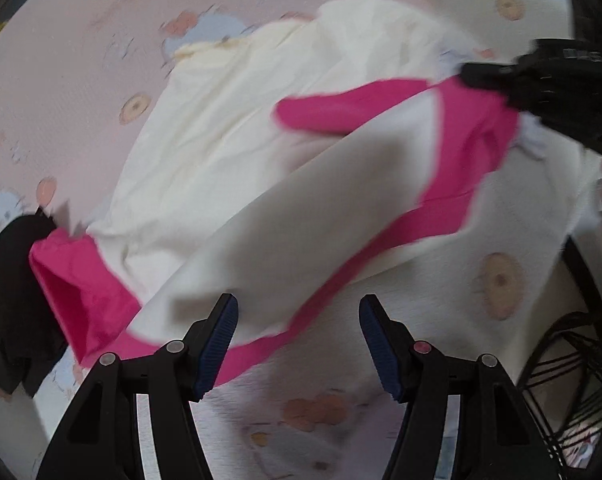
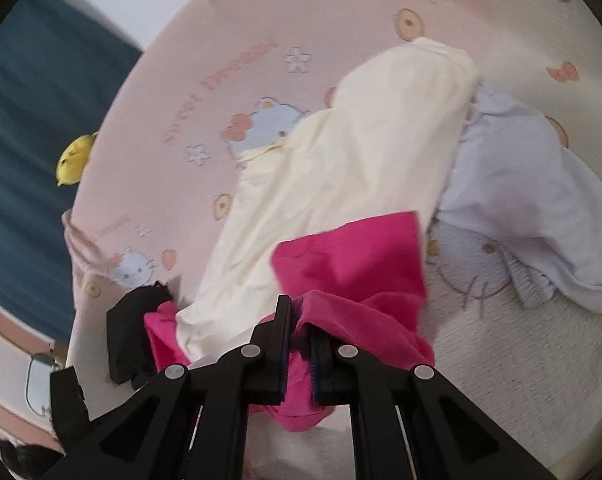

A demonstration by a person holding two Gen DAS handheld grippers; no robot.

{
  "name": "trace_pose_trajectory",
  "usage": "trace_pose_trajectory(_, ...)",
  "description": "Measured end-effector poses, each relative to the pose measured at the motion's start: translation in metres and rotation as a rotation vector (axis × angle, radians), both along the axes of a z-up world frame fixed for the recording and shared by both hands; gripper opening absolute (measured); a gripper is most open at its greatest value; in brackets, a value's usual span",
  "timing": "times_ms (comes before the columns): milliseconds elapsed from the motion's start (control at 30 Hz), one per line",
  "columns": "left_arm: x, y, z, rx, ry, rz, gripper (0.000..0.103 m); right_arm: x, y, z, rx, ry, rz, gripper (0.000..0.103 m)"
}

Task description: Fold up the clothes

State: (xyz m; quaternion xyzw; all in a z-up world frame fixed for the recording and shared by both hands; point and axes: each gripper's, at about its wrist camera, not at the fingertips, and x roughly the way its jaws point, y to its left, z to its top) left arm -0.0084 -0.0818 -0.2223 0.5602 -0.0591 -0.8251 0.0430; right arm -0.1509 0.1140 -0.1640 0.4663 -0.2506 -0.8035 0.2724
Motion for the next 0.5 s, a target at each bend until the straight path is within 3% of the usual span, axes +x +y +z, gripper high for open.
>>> trace_pose_trajectory(100,0.000,-0.024,-0.009,0.010,-0.015,0.086,0.060,-0.006,-0.001,-0.012,0.051,-0.026,-0.017,0.006)
trace_pose_trajectory(233,0.004,-0.057,-0.020,0.162,-0.021,0.199,0.061,-0.007,-0.004,-0.032,0.090,-0.080,-0.003,0.007)
trace_pose_trajectory(367,0.009,-0.088,-0.032,0.318,0.005,0.333,0.060,0.000,0.003,-0.035,0.054,-0.105,-0.009,0.008)
trace_pose_trajectory(500,0.012,-0.115,-0.040,0.415,0.033,0.461,0.060,0.020,0.008,-0.012,0.037,-0.060,0.001,0.040)
